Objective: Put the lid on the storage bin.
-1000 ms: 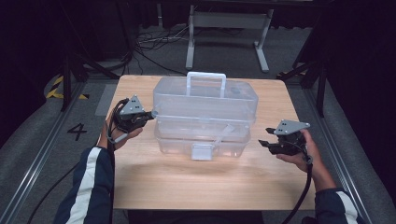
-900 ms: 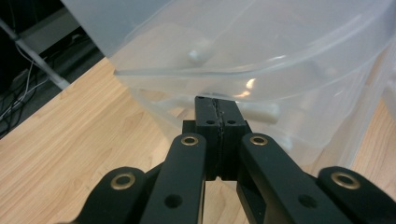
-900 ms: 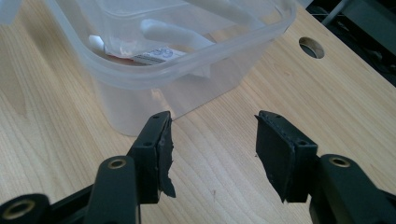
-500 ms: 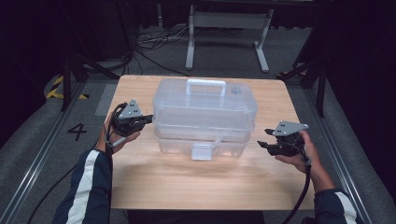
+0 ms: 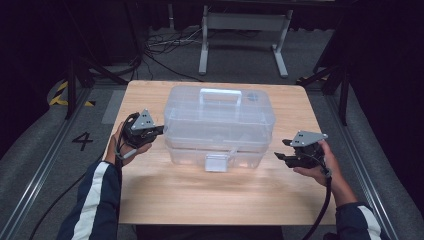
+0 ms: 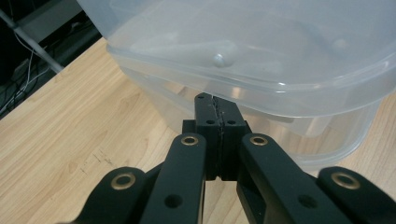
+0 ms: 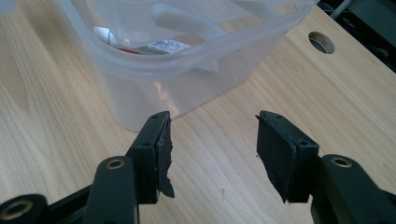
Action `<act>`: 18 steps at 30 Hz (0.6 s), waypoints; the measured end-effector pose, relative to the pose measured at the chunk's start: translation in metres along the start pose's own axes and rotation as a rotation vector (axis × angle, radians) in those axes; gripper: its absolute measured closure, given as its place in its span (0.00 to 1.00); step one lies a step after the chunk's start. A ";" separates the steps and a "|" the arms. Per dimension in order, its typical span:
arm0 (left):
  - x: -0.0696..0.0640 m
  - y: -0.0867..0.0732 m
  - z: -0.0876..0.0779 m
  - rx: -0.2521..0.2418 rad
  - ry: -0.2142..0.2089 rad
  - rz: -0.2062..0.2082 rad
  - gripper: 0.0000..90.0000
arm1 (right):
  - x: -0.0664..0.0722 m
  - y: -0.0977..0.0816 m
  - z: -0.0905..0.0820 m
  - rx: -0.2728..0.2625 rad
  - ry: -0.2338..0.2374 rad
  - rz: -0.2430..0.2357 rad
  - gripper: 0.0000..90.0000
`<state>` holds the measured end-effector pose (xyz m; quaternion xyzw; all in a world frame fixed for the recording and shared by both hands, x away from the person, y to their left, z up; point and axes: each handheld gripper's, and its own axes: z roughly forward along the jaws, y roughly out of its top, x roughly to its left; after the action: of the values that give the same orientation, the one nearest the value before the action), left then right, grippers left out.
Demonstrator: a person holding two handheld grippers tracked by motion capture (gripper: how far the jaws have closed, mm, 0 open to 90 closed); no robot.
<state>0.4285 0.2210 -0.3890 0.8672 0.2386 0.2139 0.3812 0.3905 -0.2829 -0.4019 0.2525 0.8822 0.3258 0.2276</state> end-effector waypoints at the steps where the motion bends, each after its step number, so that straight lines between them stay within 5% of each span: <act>1: 0.000 -0.001 0.001 0.006 0.000 0.002 1.00 | 0.000 0.000 0.000 -0.001 0.000 -0.001 0.51; 8: 0.001 -0.007 0.006 0.041 0.007 -0.002 1.00 | 0.002 0.000 0.003 0.008 0.009 -0.009 0.51; 11: 0.003 -0.004 -0.001 -0.030 -0.015 -0.030 1.00 | 0.003 0.000 0.005 0.013 0.012 -0.012 0.51; 14: -0.002 -0.001 0.002 0.020 0.020 0.013 1.00 | 0.003 0.001 0.005 0.015 0.012 -0.014 0.51; 18: 0.000 -0.004 0.003 0.016 0.009 -0.001 1.00 | 0.004 0.001 0.006 0.018 0.017 -0.019 0.50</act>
<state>0.4288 0.2219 -0.3941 0.8691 0.2424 0.2157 0.3732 0.3906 -0.2774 -0.4064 0.2434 0.8893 0.3180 0.2208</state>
